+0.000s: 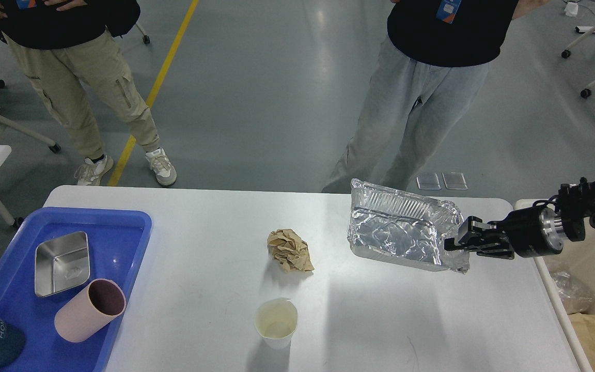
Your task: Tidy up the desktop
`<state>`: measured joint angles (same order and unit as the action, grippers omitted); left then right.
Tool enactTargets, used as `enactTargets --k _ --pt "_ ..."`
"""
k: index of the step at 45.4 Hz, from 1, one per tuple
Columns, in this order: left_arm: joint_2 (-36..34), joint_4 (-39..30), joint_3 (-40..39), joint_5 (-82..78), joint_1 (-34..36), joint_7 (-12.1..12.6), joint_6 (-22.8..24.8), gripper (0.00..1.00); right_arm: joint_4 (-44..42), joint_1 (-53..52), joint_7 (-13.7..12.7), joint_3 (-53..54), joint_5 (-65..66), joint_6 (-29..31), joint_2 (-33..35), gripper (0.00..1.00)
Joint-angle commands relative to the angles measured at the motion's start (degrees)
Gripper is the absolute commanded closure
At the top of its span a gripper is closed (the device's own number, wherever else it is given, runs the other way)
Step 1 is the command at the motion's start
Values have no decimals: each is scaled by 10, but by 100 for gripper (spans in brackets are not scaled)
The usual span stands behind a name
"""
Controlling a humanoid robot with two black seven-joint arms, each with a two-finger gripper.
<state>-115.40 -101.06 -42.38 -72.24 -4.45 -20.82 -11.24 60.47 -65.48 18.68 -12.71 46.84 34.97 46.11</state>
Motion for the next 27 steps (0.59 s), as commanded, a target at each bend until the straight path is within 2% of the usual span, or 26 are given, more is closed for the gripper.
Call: enactTargets --k 1,10,22,27 --pt "26 0 -24 -10 -5 3 15 13 0 0 0 1 0 -3 -1 100" --pt "34 0 -29 -10 -5 3 33 13 0 0 0 1 -1 -3 -1 100" --pt "129 1 -118 -22 -5 4 148 13 0 -1 -1 0 -1 -3 -4 100" --pt "212 1 -150 -94 0 3 223 13 -2 -1 -2 1 -1 -3 -5 100"
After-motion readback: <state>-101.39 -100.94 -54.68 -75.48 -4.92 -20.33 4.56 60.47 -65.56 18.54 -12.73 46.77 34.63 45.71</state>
